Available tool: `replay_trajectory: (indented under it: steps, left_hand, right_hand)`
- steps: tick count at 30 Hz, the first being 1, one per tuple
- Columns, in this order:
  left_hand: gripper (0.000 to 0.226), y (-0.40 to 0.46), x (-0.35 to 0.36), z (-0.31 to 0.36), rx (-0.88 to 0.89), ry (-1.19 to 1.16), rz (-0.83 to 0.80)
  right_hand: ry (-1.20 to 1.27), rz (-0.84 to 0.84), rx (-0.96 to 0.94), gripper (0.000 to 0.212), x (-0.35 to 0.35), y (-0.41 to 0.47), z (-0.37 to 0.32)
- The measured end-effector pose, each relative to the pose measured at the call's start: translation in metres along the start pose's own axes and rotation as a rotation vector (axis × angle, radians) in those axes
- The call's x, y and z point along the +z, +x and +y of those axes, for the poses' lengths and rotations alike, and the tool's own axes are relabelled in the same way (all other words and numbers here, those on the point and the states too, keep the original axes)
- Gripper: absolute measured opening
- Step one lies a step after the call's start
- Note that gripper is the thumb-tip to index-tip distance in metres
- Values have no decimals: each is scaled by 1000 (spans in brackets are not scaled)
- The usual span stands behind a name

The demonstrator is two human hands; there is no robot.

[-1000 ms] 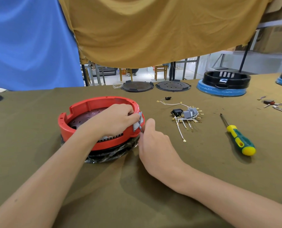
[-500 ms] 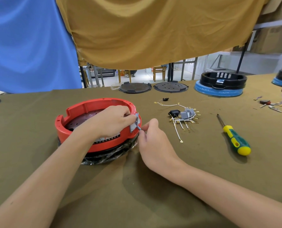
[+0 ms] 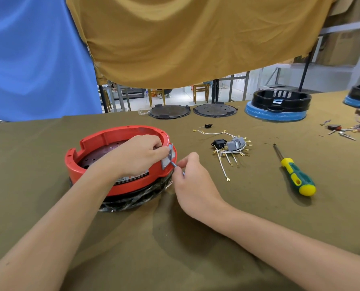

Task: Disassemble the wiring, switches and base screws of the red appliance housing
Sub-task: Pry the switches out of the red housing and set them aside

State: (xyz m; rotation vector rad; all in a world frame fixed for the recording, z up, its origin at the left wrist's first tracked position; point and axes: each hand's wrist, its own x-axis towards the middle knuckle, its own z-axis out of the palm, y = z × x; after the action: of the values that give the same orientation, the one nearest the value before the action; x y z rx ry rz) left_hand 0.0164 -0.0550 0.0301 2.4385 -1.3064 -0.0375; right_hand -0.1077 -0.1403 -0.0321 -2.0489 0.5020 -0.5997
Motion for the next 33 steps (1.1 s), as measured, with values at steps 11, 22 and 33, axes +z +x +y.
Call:
replay_trajectory:
  steps: [11,22,33]
  left_hand:
    - [41,1,1,-2,4,-4,7]
    - [40,2,2,-4,8,-11,-5]
    - [44,3,1,-6,6,15,9]
  right_hand:
    - [-7,18,-44,10,4,-2,3]
    - [-138,-17,-46,4,6,-5,-8]
    - [-342,-105,-256,8,-22,15,13]
